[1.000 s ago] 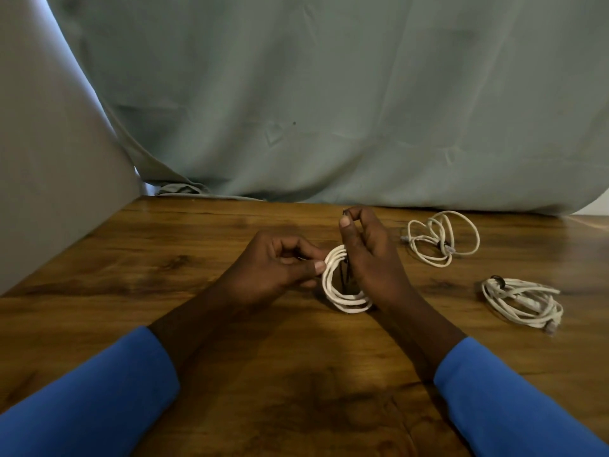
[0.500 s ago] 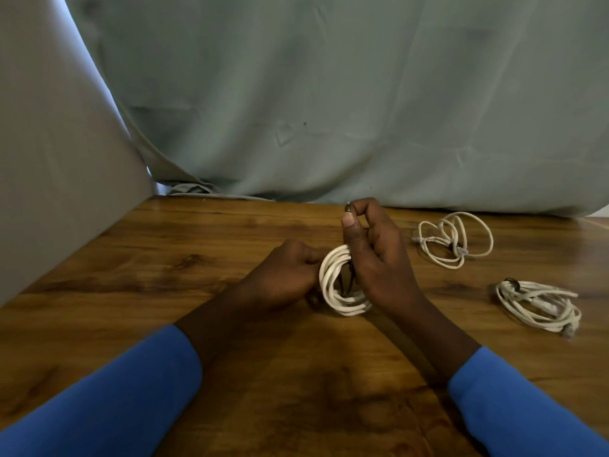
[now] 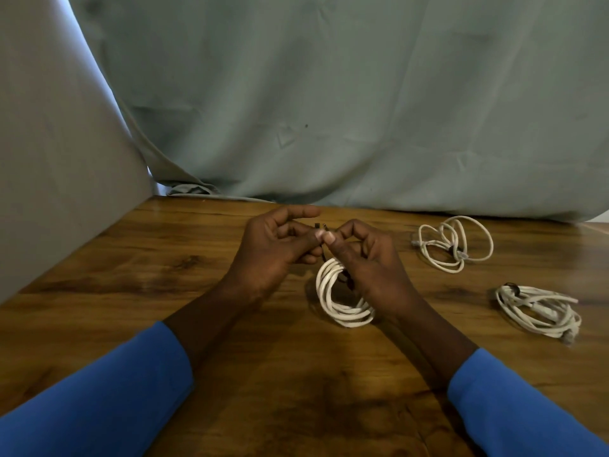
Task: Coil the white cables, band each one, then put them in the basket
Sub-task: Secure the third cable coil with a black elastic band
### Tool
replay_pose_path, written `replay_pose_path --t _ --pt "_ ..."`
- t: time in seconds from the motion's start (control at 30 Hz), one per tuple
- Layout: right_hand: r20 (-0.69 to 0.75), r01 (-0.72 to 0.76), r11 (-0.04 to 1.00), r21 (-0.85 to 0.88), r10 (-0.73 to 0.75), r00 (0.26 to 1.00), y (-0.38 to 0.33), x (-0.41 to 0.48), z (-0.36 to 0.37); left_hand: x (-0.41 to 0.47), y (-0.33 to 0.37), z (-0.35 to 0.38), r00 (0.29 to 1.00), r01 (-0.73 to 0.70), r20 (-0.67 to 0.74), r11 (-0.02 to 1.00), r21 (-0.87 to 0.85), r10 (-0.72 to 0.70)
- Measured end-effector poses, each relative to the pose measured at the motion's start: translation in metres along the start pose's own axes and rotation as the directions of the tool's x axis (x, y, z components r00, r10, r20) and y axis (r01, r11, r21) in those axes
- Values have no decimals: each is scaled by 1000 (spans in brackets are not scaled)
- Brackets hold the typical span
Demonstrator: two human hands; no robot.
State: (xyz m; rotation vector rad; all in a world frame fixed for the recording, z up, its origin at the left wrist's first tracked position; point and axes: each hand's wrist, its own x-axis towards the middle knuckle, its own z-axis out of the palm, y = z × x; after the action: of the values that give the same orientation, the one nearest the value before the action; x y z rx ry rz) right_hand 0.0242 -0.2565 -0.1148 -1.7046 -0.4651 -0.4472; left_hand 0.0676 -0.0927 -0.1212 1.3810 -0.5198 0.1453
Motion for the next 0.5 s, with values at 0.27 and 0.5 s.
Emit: replay_pose_path --t 0.27,0.5 --pt "-9 -81 993 90 82 997 3 0 -4 -2 2 2 996 -48 -74 999 -6 47" --pt "-1 -83 993 86 84 996 11 2 -2 2 2 -5 987 -75 -143 997 21 77"
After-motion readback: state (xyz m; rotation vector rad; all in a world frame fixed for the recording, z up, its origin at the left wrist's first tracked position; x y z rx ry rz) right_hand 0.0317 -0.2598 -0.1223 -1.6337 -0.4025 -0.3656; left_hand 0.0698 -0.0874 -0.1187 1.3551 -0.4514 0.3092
